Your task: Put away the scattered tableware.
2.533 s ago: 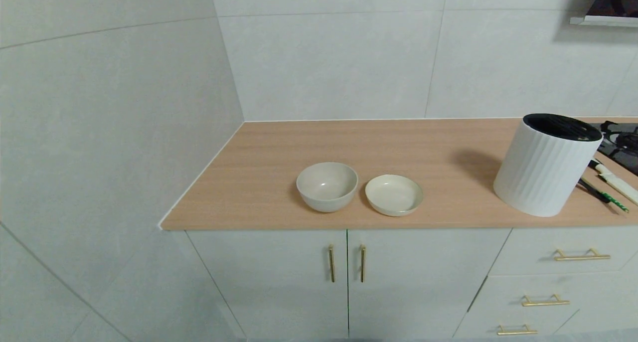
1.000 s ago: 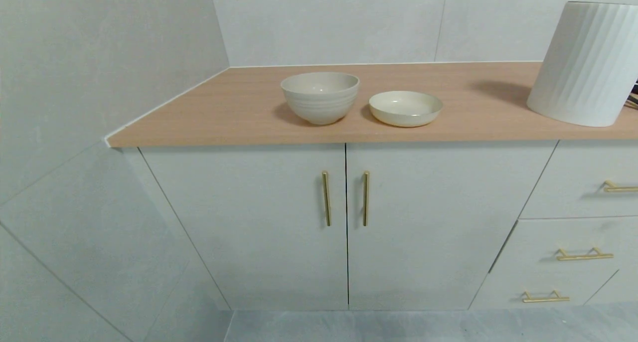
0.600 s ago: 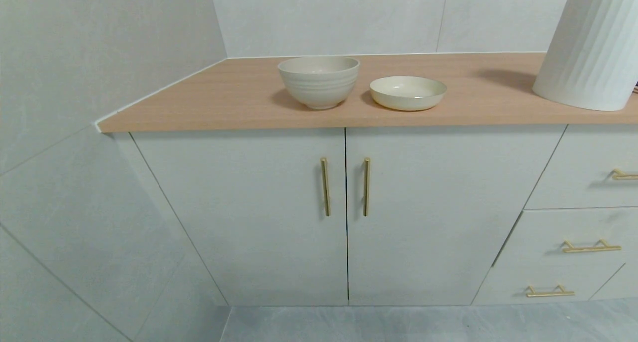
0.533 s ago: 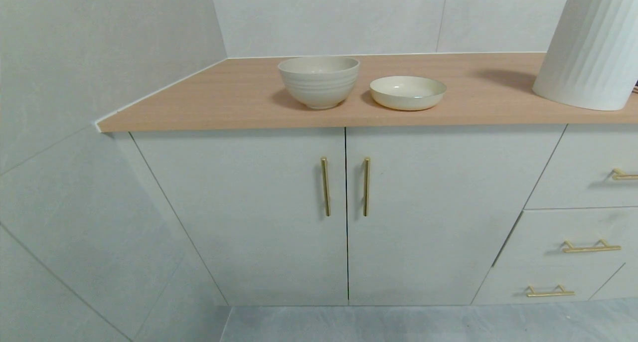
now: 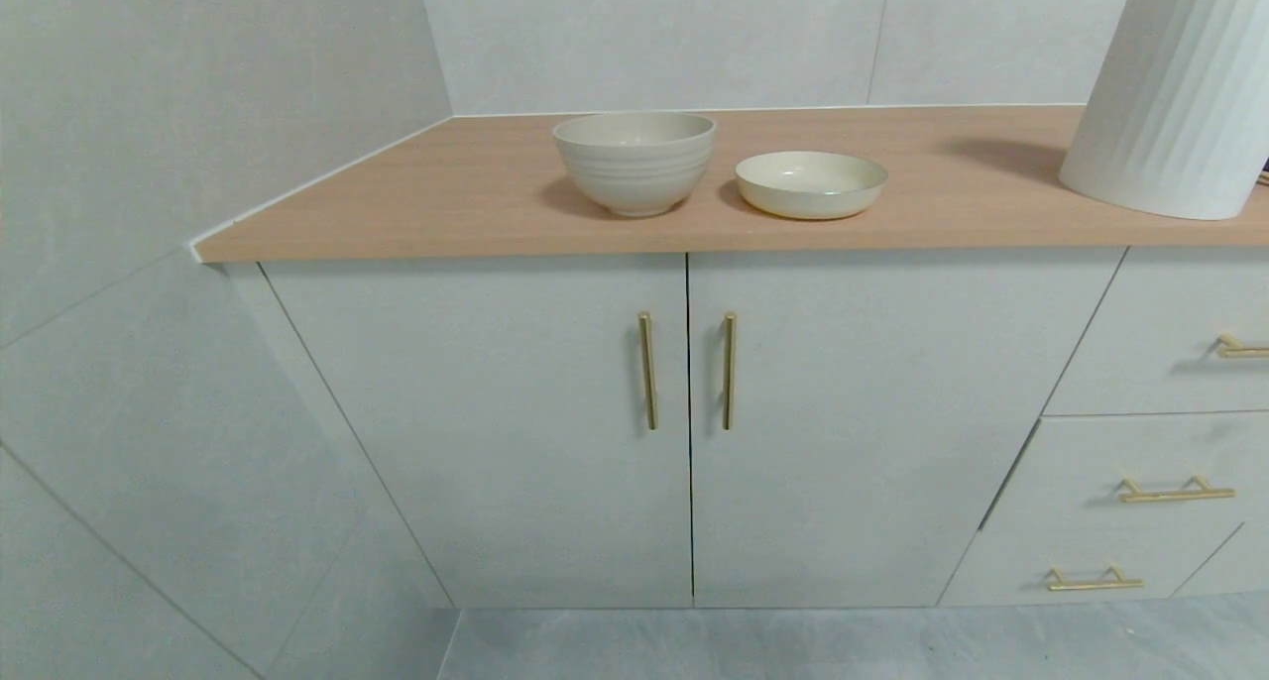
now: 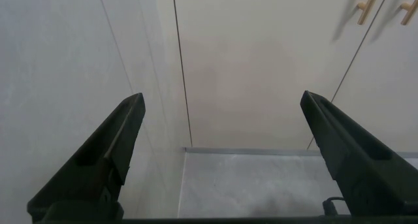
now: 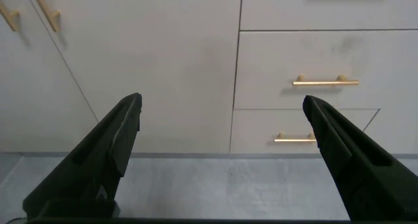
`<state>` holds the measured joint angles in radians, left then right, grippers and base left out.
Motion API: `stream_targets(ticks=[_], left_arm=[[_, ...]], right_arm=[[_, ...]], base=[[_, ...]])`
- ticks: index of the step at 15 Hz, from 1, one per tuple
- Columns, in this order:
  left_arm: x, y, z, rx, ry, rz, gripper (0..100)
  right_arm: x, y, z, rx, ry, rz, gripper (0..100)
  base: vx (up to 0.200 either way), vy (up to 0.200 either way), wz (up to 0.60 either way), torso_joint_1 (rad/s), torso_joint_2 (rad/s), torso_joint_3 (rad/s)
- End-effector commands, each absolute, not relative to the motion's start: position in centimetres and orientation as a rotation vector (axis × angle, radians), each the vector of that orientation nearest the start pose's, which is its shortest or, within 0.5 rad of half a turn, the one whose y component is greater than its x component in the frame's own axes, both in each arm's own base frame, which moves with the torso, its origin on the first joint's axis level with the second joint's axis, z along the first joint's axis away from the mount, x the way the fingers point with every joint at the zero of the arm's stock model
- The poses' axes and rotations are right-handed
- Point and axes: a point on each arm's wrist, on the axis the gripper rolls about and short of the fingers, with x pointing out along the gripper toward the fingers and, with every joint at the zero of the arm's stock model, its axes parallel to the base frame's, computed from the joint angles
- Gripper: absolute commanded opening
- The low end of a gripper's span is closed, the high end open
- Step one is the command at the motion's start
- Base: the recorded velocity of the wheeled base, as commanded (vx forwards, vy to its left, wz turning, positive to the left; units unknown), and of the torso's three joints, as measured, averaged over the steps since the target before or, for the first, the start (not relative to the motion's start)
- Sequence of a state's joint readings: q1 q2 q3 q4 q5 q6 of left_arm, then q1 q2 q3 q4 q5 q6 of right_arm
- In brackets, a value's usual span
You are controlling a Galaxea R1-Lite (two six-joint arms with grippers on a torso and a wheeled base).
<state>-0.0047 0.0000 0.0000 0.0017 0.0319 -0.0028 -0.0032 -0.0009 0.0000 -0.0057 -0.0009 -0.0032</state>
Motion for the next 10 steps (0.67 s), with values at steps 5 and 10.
stream_targets(ticks=[5, 10], left_arm=[[-2.3, 0.1, 7.5, -0.005, 0.001, 0.028, 100], [-2.3, 0.1, 7.5, -0.005, 0.001, 0.028, 100]], right_arm=[[-1.0, 0.5, 12.3, 0.036, 0.118, 0.238, 100], [3.4, 0.8, 14.3, 0.028, 0.377, 0.318, 100]], base=[[0.000, 0.000, 0.00, 0.000, 0.00, 0.000], [0.000, 0.000, 0.00, 0.000, 0.00, 0.000]])
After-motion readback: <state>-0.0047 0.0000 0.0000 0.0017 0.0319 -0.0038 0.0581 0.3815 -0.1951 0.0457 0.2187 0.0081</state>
